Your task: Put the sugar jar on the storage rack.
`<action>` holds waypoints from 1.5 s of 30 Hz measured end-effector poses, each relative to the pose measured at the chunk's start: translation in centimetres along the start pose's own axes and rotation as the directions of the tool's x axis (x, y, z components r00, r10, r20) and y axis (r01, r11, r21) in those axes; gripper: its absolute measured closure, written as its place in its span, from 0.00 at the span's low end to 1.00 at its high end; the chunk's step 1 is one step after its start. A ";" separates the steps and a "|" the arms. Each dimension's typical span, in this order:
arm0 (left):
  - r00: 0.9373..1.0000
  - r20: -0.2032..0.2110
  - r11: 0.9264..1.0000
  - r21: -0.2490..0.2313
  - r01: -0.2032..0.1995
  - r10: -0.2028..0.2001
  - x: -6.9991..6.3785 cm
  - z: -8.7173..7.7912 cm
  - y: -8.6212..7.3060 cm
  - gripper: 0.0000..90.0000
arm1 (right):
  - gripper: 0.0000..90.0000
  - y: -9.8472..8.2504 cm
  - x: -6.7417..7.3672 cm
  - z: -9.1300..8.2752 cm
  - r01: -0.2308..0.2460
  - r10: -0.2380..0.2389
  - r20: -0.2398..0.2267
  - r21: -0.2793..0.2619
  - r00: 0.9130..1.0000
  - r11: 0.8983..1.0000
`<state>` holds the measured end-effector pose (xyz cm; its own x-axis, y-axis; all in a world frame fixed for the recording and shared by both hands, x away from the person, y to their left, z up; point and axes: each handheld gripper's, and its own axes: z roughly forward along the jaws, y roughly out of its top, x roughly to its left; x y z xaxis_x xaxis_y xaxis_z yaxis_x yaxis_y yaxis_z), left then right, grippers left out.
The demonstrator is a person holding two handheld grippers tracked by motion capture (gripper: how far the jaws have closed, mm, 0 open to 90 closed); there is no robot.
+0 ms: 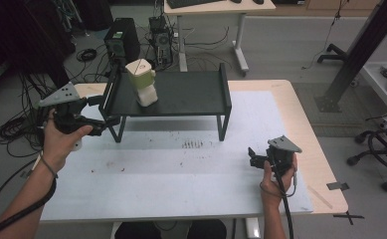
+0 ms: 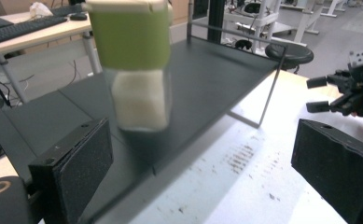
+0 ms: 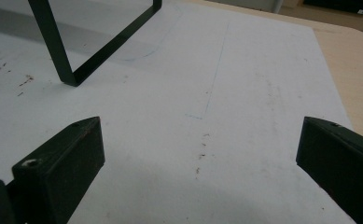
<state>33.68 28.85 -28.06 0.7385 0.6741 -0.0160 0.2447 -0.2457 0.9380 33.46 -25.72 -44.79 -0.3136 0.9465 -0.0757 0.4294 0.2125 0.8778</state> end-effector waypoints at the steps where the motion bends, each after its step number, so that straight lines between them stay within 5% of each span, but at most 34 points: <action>1: 1.000 0.002 1.000 -0.003 0.005 -0.005 -0.1 -0.1 -0.3 0.06 | 0.01 0.0 0.0 0.0 0.002 -0.002 0.000 0.001 1.000 1.000; 18: 0.999 0.027 1.000 -0.002 0.022 -0.021 -2.0 -1.3 -3.6 0.06 | 0.01 -0.1 0.1 0.2 -0.003 0.004 -0.004 0.031 1.000 1.000; 45: 0.998 0.043 0.998 -0.007 0.055 -0.055 -1.7 -1.5 -6.4 0.07 | 0.01 -0.2 0.3 1.1 0.020 -0.017 -0.025 0.107 1.000 0.994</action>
<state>29.91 30.28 -33.51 0.7501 0.6562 -0.0819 0.2806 -0.2037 0.9380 34.23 -25.25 -45.50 -0.3424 0.9363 -0.0788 0.5112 0.2560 0.8204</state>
